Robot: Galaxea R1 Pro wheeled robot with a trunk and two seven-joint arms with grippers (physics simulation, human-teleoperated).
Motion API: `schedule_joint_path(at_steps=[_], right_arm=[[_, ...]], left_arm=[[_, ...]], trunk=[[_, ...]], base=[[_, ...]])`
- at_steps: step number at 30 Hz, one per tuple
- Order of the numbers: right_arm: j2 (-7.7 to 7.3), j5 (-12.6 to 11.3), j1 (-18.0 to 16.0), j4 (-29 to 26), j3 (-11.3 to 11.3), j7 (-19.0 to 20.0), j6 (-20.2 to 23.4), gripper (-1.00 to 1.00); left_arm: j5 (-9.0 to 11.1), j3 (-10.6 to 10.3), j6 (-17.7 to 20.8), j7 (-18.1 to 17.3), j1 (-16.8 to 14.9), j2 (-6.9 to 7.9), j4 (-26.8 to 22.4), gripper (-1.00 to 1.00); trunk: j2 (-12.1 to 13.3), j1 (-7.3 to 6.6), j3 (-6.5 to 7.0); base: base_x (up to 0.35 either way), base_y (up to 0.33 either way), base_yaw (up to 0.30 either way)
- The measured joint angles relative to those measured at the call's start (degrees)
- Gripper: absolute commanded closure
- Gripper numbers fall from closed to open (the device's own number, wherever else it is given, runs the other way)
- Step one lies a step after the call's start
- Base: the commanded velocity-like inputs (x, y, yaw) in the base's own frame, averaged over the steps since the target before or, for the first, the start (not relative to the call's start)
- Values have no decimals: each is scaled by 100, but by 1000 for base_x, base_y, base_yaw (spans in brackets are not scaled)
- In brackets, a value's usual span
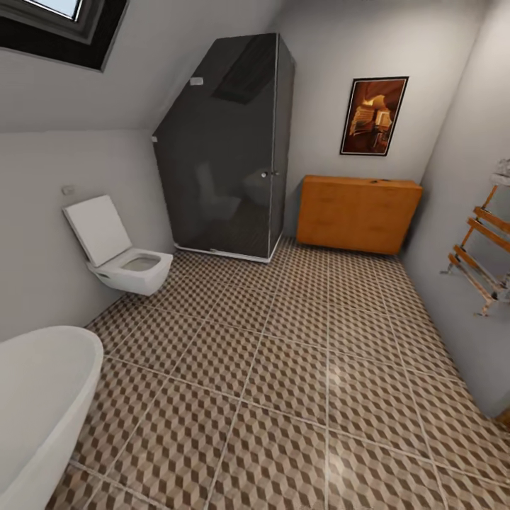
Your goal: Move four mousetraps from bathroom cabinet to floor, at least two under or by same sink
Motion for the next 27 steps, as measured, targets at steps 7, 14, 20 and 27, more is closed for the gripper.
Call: schedule_joint_path(at_steps=[7, 14, 20, 27], right_arm=[[0, -1, 0, 0, 0, 0, 0, -100], [0, 0, 0, 0, 0, 0, 0, -100], [0, 0, 0, 0, 0, 0, 0, -100], [0, -1, 0, 0, 0, 0, 0, -100]], left_arm=[[-11, -2, -3, 0, -1, 0, 0, -100], [-27, -5, 1, 0, -1, -6, -8, -100], [-31, -7, 5, 0, 1, -8, -16, -100], [-32, -13, 6, 0, 1, -13, -18, -100]], trunk=[[0, 0, 0], [0, 0, 0], [0, 0, 0], [0, 0, 0]], base=[[0, 0, -280], [0, 0, -280], [0, 0, -280], [0, 0, -280]])
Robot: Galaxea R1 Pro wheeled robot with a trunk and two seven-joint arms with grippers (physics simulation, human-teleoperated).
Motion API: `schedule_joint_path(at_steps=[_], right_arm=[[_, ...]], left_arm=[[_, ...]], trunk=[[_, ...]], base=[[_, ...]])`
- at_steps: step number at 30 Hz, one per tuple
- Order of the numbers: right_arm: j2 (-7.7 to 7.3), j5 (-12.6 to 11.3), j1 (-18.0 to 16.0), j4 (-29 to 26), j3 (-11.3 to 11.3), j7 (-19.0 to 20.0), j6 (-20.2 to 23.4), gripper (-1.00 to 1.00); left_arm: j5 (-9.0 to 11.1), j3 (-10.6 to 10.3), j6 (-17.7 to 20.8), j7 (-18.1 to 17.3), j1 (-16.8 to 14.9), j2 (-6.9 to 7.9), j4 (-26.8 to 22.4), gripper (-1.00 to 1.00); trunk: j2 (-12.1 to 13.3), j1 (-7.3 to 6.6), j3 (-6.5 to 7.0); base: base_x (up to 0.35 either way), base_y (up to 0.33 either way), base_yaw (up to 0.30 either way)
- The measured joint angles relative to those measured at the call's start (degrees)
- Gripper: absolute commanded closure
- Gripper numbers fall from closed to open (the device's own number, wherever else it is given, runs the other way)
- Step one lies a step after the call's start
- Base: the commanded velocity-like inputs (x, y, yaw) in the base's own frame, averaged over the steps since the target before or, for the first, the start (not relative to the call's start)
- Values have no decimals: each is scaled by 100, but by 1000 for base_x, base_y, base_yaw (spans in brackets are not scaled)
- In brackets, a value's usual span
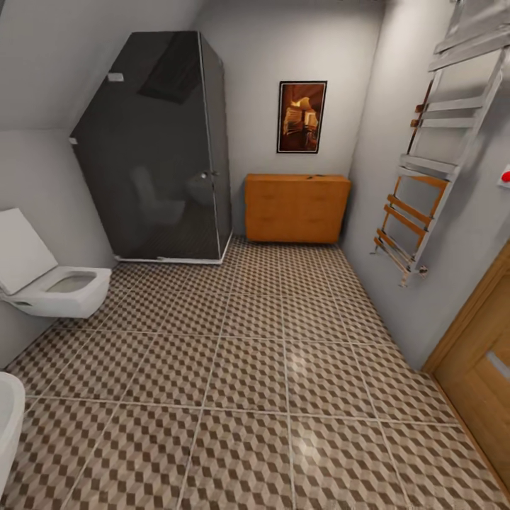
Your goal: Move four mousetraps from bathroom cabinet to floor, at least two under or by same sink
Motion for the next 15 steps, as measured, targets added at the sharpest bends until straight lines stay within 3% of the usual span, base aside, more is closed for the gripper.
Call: schedule_joint_path(at_steps=[15], right_arm=[[0, 2, 0, 0, 0, 0, 0, -100]], left_arm=[[0, 0, 0, 0, 1, -5, 0, -100]], trunk=[[0, 0, 0]], base=[[0, 0, -280]])
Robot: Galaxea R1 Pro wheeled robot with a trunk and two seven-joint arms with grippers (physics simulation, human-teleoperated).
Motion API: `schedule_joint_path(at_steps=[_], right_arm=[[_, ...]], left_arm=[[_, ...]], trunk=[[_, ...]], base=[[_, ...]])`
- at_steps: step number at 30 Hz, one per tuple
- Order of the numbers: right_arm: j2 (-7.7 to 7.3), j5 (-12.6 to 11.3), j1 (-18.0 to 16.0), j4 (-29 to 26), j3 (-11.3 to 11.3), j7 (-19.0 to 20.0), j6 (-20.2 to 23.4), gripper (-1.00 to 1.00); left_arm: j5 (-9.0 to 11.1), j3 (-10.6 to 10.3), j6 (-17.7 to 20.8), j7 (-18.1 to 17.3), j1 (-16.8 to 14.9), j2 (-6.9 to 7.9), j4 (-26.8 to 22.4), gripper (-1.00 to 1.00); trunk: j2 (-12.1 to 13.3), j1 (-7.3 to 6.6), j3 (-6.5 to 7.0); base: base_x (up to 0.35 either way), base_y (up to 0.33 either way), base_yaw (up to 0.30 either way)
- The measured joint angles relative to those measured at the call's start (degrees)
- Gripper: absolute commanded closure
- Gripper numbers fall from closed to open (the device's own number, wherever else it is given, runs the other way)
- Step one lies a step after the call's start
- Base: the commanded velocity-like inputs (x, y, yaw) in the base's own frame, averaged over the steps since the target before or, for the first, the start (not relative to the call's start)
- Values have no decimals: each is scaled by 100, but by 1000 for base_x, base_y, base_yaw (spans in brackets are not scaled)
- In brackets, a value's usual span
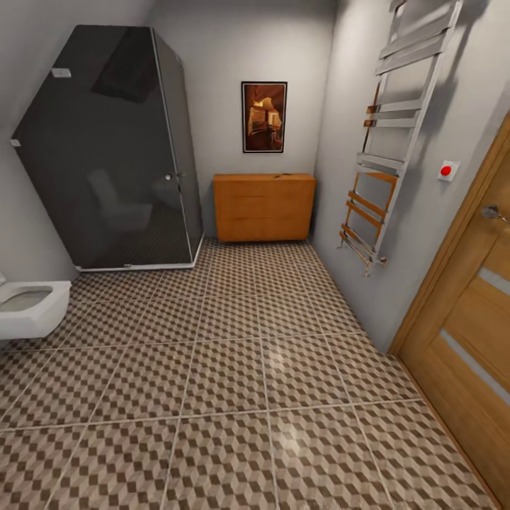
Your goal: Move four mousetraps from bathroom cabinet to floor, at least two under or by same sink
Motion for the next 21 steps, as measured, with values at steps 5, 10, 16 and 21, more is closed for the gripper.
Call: schedule_joint_path(at_steps=[5, 10, 16, 21], right_arm=[[0, 0, 0, 1, 0, -4, 0, -100], [-4, 1, -1, 2, 0, -12, -4, -100], [-13, 4, -1, 1, 0, -7, -8, -100], [-27, 23, -1, -6, 6, 3, -9, -100]], left_arm=[[0, 2, -1, 0, -3, 5, 0, -100], [1, 5, -2, 1, -5, 8, -1, -100], [1, 4, -2, 1, -2, 9, -1, -100], [1, 1, -2, 1, 0, 6, 0, -100]], trunk=[[0, 0, 0], [0, 0, 0], [0, 0, 0], [0, 0, 0]], base=[[0, 0, -227], [0, 0, -82], [0, 0, -20], [0, 0, -4]])
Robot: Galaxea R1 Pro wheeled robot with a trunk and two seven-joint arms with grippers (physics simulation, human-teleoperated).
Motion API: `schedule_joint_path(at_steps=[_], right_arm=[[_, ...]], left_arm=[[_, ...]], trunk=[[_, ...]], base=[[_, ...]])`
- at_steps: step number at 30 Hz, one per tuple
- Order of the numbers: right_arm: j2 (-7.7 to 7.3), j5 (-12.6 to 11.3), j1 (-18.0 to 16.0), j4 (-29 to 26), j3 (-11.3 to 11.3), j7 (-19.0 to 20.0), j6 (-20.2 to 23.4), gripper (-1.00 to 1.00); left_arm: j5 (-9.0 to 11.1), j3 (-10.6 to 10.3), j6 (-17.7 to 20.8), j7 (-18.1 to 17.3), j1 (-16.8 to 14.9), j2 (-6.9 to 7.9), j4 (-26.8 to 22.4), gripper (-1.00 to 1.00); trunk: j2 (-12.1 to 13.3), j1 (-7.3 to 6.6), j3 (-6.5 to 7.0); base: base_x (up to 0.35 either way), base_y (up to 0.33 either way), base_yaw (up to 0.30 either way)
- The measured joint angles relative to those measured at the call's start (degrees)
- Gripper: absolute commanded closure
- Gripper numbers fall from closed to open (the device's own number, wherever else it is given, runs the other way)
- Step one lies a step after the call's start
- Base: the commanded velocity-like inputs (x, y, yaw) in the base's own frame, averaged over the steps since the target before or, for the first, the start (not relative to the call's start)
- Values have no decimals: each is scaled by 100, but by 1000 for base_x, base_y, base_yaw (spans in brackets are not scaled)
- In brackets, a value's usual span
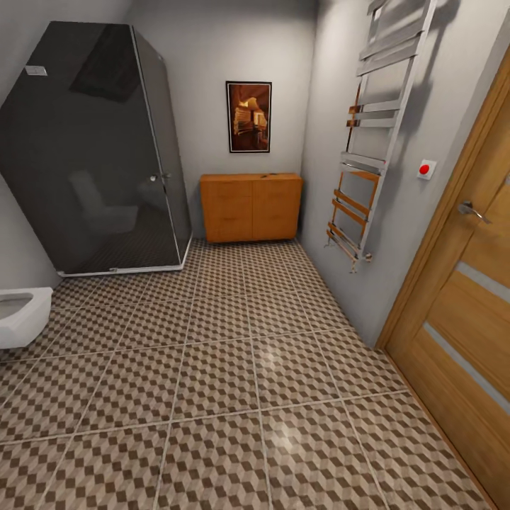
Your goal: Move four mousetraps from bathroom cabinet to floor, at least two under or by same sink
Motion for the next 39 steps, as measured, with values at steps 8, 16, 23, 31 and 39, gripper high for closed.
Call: schedule_joint_path(at_steps=[8, 16, 23, 31, 39], right_arm=[[3, 10, 0, -15, 1, -4, -21, -100], [-5, -14, 0, -23, -5, -9, -36, -100], [8, -14, 0, -31, -6, -9, -36, -100], [29, -1, 0, -28, -6, -10, -28, -100], [31, 3, 0, -28, -3, -10, -27, -100]], left_arm=[[33, 14, 0, 4, -3, 3, 11, -100], [16, 15, -4, 1, 2, 11, 17, -100], [-4, 8, -2, 0, -1, 14, 17, -100], [-8, -8, -1, 0, 0, 12, 16, -100], [-9, -11, 0, 0, 0, 12, 16, -100]], trunk=[[0, 0, 0], [0, 0, 0], [0, 0, 0], [-1, -3, 0], [-1, -3, 0]], base=[[0, 0, 0], [0, 0, 0], [5, 0, 0], [182, 0, 0], [316, 0, 0]])
